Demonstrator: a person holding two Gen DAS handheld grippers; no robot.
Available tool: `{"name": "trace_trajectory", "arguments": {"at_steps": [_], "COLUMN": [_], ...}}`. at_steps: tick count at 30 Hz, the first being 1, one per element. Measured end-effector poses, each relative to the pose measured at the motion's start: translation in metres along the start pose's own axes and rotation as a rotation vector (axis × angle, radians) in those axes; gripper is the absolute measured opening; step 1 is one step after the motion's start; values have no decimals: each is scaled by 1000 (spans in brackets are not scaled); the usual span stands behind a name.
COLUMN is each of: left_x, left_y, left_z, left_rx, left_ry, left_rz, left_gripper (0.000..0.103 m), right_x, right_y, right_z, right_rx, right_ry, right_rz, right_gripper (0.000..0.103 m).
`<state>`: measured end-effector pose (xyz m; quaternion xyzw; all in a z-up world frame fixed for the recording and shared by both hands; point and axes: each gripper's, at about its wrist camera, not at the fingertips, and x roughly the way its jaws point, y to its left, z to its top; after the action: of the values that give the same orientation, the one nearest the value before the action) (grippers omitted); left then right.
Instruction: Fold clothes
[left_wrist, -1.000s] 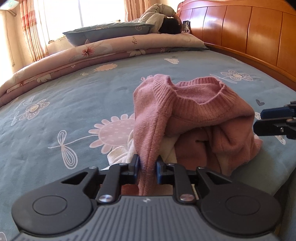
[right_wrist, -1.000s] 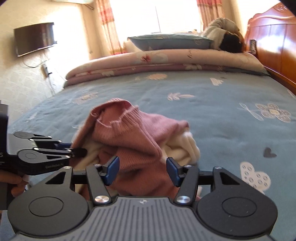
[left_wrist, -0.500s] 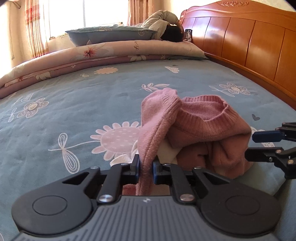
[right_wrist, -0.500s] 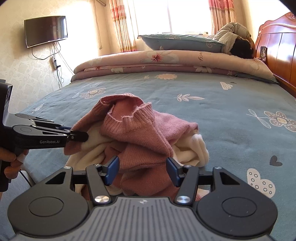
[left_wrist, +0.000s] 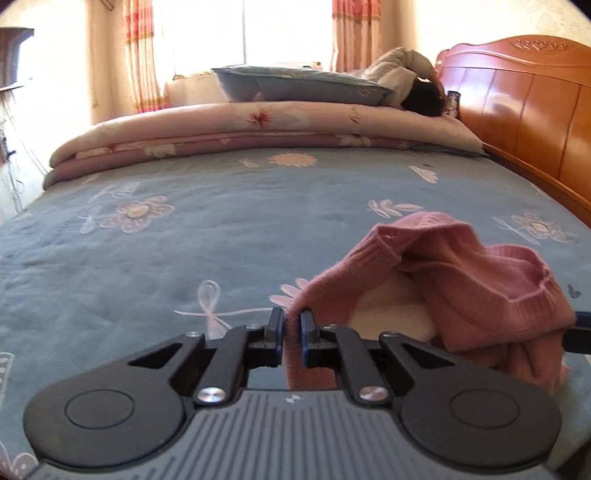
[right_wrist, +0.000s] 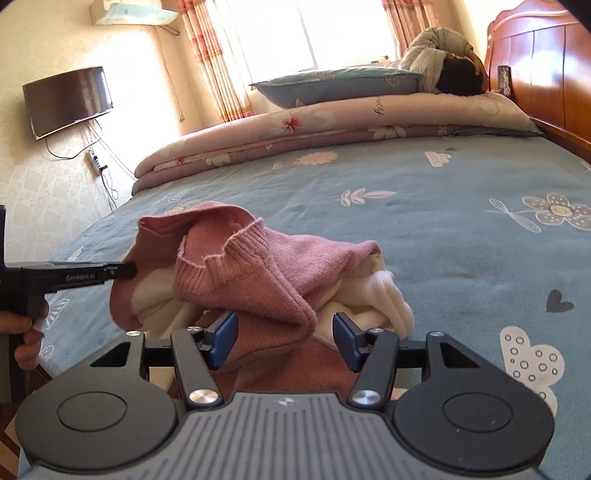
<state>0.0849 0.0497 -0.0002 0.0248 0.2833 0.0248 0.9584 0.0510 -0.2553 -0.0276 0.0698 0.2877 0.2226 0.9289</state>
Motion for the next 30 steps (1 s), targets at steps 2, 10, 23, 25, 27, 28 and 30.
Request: {"name": "trace_trajectory", "arguments": {"at_steps": [2, 10, 23, 25, 27, 28, 30], "left_x": [-3, -3, 46, 53, 50, 48, 42], "left_y": [11, 43, 26, 30, 30, 28, 23], "left_z": [0, -13, -32, -36, -35, -33, -25], "left_rx": [4, -58, -96, -163, -169, -161, -106], "left_ry": [-25, 39, 181, 200, 183, 173, 151], "left_rz": [91, -133, -432, -476, -475, -470, -423], "left_gripper": [0, 8, 56, 46, 20, 12, 7], "right_x": [-1, 17, 30, 31, 32, 30, 25], "right_y": [7, 21, 14, 14, 16, 18, 21], "right_z": [2, 12, 19, 20, 20, 23, 31], "right_rx": [-48, -293, -372, -384, -410, -424, -453], "right_ry": [-21, -32, 67, 83, 105, 105, 91], "right_rz": [9, -14, 119, 138, 110, 93, 56], "right_gripper": [62, 62, 44, 36, 24, 22, 19]}}
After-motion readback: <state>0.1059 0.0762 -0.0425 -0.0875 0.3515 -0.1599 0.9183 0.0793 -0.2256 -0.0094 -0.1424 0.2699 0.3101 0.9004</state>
